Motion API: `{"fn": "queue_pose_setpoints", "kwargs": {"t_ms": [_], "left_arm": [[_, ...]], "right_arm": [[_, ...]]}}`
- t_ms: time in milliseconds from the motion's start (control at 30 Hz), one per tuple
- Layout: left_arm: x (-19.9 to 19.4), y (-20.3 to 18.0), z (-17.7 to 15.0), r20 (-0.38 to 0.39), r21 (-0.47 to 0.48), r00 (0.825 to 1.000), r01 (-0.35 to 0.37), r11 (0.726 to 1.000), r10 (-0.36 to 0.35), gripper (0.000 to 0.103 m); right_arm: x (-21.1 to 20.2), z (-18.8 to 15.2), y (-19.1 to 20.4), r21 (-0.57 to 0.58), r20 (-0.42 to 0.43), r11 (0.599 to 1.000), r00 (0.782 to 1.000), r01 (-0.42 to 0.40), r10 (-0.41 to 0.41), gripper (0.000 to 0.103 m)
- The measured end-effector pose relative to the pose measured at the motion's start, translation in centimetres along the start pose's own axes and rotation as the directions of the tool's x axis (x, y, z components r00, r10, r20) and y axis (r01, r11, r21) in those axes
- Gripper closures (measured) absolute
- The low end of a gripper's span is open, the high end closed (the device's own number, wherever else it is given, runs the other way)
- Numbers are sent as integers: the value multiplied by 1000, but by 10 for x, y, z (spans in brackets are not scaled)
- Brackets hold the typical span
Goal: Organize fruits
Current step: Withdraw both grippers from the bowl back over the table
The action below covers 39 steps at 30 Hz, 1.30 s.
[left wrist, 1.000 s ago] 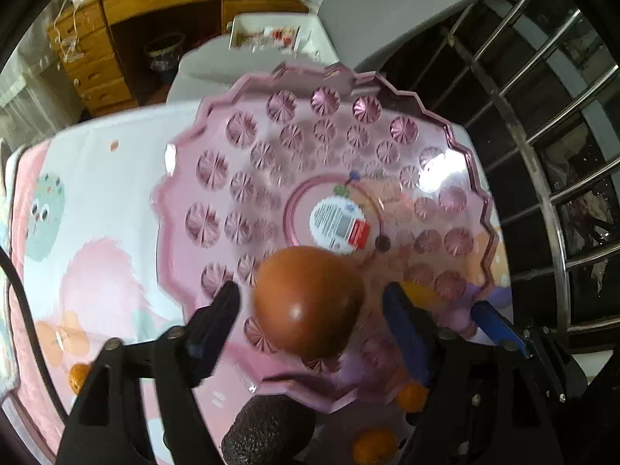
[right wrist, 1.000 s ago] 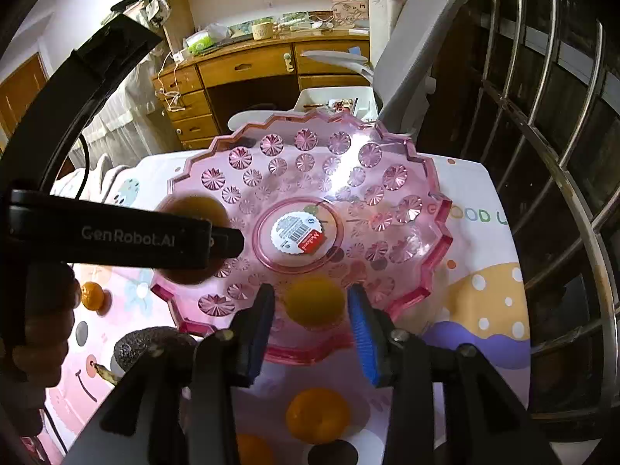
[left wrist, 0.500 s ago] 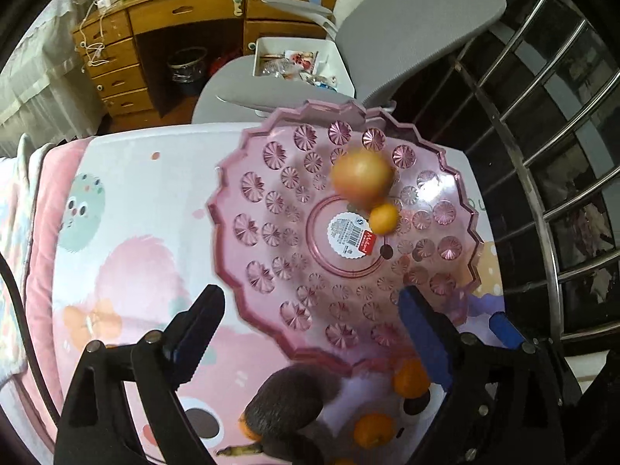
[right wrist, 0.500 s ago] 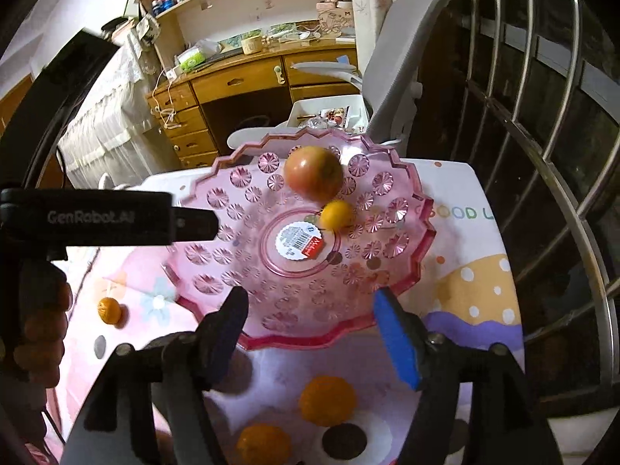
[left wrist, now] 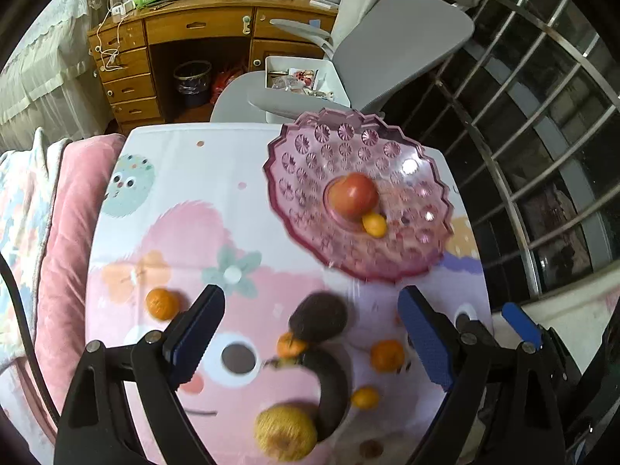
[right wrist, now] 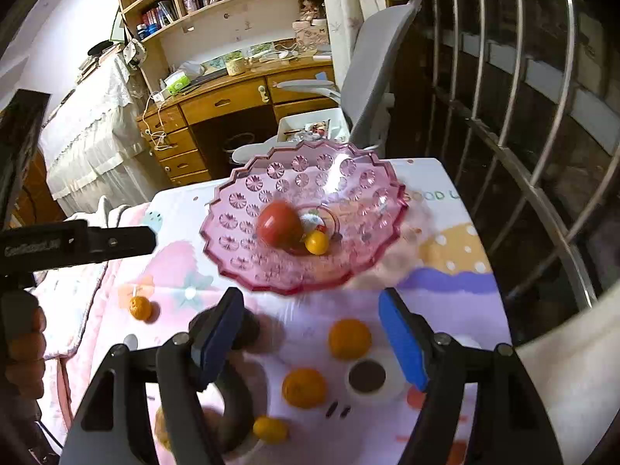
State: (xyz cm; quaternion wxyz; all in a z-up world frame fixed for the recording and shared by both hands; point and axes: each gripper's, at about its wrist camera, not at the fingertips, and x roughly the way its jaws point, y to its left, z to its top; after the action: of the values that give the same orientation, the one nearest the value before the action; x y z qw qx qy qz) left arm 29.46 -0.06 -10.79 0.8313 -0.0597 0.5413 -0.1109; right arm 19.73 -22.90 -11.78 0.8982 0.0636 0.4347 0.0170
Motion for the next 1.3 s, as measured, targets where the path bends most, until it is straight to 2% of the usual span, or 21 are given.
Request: {"fn": "queue_pose_setpoints", "kwargs": {"t_ms": [200, 467, 600, 800, 967, 1300], "left_arm": [[-36, 18, -42, 14, 26, 1000, 16, 1000, -17, 13], [-58, 30, -90, 12, 74, 1000, 17, 997, -18, 13], [-65, 33, -114, 10, 100, 1000, 13, 995, -15, 13], [-66, 33, -142, 1, 138, 1000, 5, 990, -6, 13], [-56, 32, -163, -48, 148, 999, -9, 989, 16, 13], [-40, 23, -179, -98, 75, 994, -31, 997, 39, 13]], "right_arm": [[-25, -32, 14, 25, -27, 1000, 1000, 13, -13, 28], [-53, -82, 30, 76, -83, 995, 995, 66, -60, 27], [-57, -104, 28, 117, -172, 990, 983, 85, -64, 27], [-65, -134, 13, 207, -213, 970, 973, 131, -86, 27], [-71, -151, 5, 153, -227, 964, 957, 217, -180, 27], [-61, -172, -34, 124, -290, 973, 945, 195, -152, 27]]}}
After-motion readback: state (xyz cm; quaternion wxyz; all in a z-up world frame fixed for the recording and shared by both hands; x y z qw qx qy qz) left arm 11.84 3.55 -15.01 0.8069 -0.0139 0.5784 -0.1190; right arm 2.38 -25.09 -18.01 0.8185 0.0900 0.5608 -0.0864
